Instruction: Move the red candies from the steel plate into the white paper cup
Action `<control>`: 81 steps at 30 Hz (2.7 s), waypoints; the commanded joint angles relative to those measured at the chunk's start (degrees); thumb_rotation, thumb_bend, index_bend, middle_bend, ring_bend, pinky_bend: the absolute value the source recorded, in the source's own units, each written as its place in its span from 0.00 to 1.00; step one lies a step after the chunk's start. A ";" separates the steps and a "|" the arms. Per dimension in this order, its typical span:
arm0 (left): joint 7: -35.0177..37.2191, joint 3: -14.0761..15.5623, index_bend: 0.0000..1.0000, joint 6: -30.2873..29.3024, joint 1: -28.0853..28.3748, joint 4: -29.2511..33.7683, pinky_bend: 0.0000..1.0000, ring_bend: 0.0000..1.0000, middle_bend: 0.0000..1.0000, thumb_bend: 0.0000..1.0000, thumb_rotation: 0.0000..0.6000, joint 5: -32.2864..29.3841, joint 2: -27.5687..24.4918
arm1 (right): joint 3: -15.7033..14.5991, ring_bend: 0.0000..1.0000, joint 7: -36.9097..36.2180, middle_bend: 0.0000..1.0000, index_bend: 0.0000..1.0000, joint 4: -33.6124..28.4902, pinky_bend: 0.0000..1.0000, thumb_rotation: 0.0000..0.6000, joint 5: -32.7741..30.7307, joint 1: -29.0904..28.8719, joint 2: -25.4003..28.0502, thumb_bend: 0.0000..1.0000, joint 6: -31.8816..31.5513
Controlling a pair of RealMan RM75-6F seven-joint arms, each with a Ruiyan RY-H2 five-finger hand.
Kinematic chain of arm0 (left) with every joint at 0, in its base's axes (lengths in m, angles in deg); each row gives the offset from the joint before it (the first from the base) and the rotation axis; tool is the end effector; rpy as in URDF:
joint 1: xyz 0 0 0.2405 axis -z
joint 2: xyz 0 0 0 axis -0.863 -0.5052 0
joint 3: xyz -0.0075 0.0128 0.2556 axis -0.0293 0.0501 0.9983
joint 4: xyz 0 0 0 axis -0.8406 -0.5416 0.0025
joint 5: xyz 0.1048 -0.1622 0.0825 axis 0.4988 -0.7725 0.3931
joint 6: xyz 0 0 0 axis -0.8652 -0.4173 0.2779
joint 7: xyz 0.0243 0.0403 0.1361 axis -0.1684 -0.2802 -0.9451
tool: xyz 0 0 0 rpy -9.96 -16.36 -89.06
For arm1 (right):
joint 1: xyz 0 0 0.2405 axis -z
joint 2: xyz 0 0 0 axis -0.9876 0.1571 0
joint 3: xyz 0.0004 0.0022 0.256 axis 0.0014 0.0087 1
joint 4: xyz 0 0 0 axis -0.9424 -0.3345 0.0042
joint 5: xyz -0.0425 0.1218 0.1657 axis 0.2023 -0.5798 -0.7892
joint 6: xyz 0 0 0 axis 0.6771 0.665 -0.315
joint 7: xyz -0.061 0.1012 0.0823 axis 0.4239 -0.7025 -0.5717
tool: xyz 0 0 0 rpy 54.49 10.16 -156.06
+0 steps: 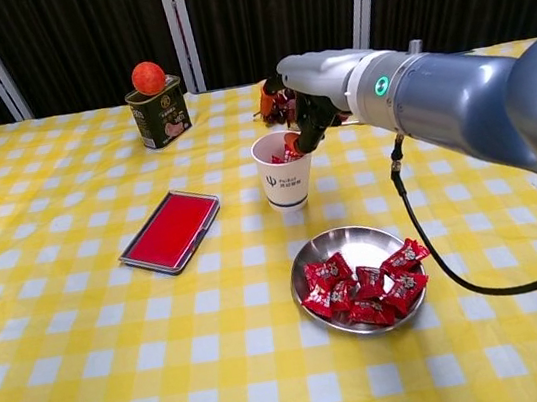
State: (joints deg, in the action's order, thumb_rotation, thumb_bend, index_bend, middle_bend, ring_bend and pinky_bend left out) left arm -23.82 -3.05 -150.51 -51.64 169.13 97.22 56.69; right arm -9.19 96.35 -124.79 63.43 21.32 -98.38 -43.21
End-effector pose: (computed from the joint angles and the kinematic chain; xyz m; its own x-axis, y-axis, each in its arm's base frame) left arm -0.3107 0.1842 0.1463 0.2707 0.2077 0.9400 0.9556 0.0601 -0.2884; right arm -0.0377 -0.3724 -0.0417 0.4044 -0.2620 0.8762 -0.9023 -0.2707 0.3355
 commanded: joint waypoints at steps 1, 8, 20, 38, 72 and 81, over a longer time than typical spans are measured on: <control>0.06 0.03 0.00 -0.07 -0.04 -0.07 0.00 0.00 0.00 0.04 1.00 0.10 0.05 | -0.65 0.83 -0.84 0.80 0.23 -4.27 0.92 1.00 2.37 1.34 1.92 0.58 -1.89; 0.03 0.13 0.00 -0.28 -0.07 -0.18 0.00 0.00 0.00 0.04 1.00 0.54 0.15 | -4.78 0.83 0.11 0.80 0.23 -15.99 0.92 1.00 5.17 4.74 6.57 0.55 -5.13; -0.28 0.16 0.00 -2.00 -0.57 -0.88 0.00 0.00 0.00 0.04 1.00 1.77 0.72 | -13.90 0.83 1.62 0.80 0.23 -23.56 0.92 1.00 4.88 7.78 8.59 0.46 -3.31; -0.84 0.02 0.00 -2.28 -0.67 -1.20 0.00 0.00 0.00 0.04 1.00 1.57 1.11 | -16.96 0.83 0.40 0.80 0.28 -19.73 0.92 1.00 5.75 8.94 5.72 0.41 -1.31; -0.94 -0.25 0.00 -1.82 -0.58 -0.95 0.00 0.00 0.00 0.04 1.00 0.74 1.04 | -16.44 0.83 -7.40 0.80 0.55 -11.04 0.92 1.00 9.89 11.88 1.65 0.59 3.52; -0.85 -0.23 0.00 -1.85 -0.60 -0.86 0.00 0.00 0.00 0.04 1.00 0.82 0.97 | -15.07 0.83 -8.60 0.80 0.55 -11.59 0.92 1.00 11.76 12.46 2.81 0.61 2.75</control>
State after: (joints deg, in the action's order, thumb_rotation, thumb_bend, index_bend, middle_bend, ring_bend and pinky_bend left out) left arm -24.68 -3.28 -152.35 -52.24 168.27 98.03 57.66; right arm -24.36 87.84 -136.26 75.06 33.72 -95.70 -40.35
